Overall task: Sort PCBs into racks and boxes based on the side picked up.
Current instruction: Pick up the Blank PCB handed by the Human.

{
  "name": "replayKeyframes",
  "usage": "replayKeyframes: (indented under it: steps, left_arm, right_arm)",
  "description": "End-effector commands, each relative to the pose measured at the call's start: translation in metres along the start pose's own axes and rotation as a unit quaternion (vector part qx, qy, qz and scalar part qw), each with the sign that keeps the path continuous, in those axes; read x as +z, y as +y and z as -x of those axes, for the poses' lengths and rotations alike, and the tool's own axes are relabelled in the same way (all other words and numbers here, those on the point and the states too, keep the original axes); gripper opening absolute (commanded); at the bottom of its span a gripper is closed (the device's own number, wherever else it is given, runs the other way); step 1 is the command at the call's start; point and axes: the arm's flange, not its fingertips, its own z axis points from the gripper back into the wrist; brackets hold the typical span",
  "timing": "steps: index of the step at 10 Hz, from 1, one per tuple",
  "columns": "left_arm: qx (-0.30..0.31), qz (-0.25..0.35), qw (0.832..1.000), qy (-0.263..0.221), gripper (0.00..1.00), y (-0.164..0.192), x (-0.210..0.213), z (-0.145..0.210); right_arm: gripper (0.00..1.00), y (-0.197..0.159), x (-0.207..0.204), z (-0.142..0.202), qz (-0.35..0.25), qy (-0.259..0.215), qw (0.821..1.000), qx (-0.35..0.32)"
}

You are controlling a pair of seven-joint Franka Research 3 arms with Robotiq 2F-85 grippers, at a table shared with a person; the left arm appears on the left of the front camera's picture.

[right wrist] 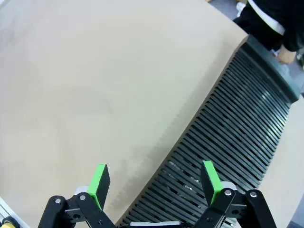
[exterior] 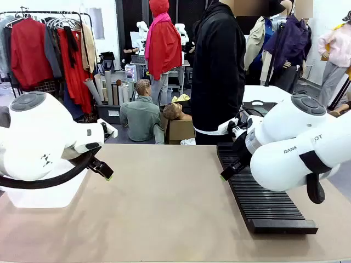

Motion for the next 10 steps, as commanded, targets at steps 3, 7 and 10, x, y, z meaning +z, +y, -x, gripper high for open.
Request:
replayKeyframes:
  steps: [3,7,10]
  left_arm:
    - [0.0,0.0,1.0,0.0,1.0,0.0,0.0001,-0.0001]
    - [0.0,0.0,1.0,0.0,1.0,0.0,0.0001,-0.0001]
    - [0.0,0.0,1.0,0.0,1.0,0.0,0.0001,-0.0001]
  right_arm:
    - [1.0,0.0,0.0,0.0,0.0,0.0,1.0,0.0]
    - [1.0,0.0,0.0,0.0,0.0,0.0,1.0,0.0]
    - [1.0,0.0,0.0,0.0,0.0,0.0,1.0,0.0]
